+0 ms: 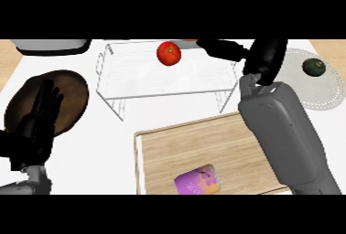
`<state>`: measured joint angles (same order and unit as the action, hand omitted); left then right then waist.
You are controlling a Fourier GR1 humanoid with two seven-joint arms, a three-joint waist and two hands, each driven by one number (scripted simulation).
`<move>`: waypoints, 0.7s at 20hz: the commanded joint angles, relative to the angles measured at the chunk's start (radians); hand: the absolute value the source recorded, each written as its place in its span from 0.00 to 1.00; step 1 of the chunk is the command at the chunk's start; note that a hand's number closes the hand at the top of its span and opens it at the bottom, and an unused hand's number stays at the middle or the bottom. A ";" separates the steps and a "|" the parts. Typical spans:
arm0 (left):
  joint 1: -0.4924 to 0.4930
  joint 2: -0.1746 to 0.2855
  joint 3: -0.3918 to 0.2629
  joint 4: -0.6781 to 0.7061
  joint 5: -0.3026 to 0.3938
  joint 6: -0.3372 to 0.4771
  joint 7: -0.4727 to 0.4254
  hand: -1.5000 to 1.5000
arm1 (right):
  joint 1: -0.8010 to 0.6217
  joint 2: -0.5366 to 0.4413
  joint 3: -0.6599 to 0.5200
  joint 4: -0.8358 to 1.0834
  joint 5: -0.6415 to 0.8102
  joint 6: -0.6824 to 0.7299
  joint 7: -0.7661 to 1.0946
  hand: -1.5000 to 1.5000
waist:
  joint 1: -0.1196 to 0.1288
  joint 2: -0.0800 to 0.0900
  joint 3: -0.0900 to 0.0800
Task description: Pick the tomato from the tray and place it in the tiered shelf
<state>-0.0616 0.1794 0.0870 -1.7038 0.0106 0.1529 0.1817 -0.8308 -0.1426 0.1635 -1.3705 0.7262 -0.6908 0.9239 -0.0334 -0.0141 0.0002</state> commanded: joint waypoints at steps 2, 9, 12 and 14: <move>0.007 0.004 0.029 0.035 0.013 -0.010 -0.044 0.50 | 0.234 -0.106 -0.012 -0.354 -0.021 0.129 0.116 0.00 | -0.013 0.001 -0.001; 0.043 -0.042 -0.034 -0.029 -0.035 0.016 -0.027 0.50 | 0.486 -0.224 -0.115 -0.719 -0.196 0.246 0.097 0.00 | 0.019 0.009 0.000; -0.017 0.005 0.014 0.018 0.005 -0.032 -0.021 0.50 | 0.625 -0.241 -0.144 -0.849 -0.235 0.270 0.079 0.00 | 0.019 0.011 0.000; 0.041 -0.034 -0.040 -0.065 -0.025 -0.014 0.014 0.50 | 0.603 -0.283 -0.251 -0.801 -0.347 0.307 -0.005 0.00 | 0.030 0.012 0.000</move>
